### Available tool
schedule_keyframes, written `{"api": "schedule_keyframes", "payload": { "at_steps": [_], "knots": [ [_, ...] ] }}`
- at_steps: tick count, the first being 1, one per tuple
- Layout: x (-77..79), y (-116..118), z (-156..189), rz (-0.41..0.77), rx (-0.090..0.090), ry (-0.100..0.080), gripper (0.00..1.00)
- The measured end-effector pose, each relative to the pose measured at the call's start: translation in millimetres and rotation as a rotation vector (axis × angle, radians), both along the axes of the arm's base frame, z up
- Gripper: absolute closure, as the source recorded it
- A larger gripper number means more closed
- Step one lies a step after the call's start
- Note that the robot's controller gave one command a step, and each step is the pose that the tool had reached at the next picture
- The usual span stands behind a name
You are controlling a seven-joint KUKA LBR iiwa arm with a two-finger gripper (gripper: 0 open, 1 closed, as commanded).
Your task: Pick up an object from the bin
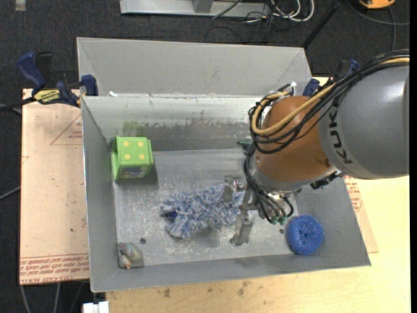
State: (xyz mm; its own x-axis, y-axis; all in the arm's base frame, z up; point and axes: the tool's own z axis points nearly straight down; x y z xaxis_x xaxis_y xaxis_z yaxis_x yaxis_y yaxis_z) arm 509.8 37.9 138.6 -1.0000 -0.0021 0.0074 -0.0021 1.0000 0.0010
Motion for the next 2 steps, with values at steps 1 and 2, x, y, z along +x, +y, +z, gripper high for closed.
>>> {"api": "schedule_keyframes", "payload": {
  "at_steps": [1, 2],
  "knots": [
    [1.4, 0, 4, -0.001, 0.000, -0.007, 0.00],
    [49.0, 5, -34, -0.069, 0.001, -0.017, 0.00]
  ]
}}
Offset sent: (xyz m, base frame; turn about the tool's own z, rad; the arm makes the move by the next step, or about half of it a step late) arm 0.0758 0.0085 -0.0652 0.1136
